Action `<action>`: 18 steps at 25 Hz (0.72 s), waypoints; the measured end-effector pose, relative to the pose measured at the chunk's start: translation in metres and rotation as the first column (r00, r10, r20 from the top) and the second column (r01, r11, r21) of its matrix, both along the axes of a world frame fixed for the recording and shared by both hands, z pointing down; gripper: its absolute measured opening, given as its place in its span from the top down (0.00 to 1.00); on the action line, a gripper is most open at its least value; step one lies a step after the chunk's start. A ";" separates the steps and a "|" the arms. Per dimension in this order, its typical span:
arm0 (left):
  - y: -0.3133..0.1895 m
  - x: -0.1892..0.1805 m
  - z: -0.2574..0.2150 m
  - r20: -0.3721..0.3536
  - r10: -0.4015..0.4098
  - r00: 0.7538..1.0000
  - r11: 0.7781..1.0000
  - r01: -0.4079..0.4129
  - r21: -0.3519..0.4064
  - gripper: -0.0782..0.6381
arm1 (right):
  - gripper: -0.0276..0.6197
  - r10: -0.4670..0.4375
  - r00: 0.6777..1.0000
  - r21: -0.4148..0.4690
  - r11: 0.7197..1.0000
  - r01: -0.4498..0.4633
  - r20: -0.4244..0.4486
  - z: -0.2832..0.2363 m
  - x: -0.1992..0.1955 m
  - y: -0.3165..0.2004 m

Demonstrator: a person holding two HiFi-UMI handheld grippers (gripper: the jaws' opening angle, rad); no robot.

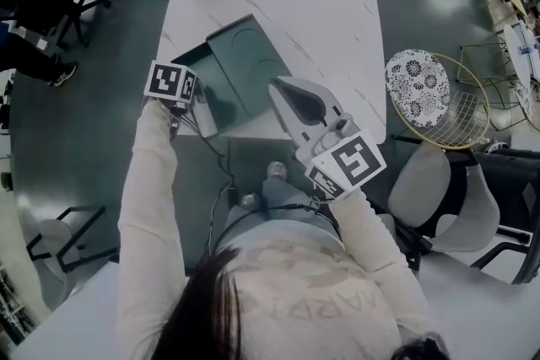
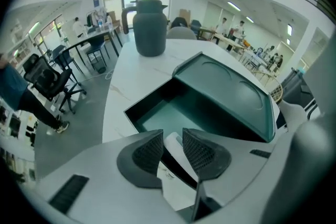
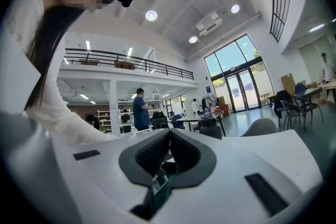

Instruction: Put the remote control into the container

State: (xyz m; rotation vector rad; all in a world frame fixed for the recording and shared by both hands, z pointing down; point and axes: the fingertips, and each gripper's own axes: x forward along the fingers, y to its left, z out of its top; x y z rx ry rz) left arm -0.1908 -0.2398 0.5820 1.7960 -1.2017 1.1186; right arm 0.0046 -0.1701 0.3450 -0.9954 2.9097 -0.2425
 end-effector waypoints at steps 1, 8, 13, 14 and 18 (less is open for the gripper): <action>-0.002 0.001 0.000 -0.020 -0.030 0.999 1.000 0.030 0.005 0.73 | 0.93 0.000 1.000 0.000 1.000 0.000 0.000 0.000 0.000 0.000; -0.010 0.012 0.000 -0.074 -0.064 0.995 0.998 0.066 0.025 0.75 | 0.93 0.008 1.000 -0.002 1.000 -0.008 -0.002 0.001 0.005 -0.001; -0.016 0.017 0.003 -0.100 -0.096 0.990 0.995 0.097 0.011 0.75 | 0.93 0.009 1.000 0.000 1.000 -0.009 -0.003 0.000 0.006 -0.003; -0.016 0.018 0.004 -0.104 -0.104 0.989 0.994 0.105 0.005 0.75 | 0.93 0.010 1.000 0.001 1.000 -0.010 -0.003 0.000 0.007 -0.003; -0.018 0.021 0.007 -0.114 -0.122 0.986 0.993 0.121 -0.019 0.75 | 0.93 0.010 1.000 0.000 1.000 -0.010 -0.004 0.001 0.007 -0.003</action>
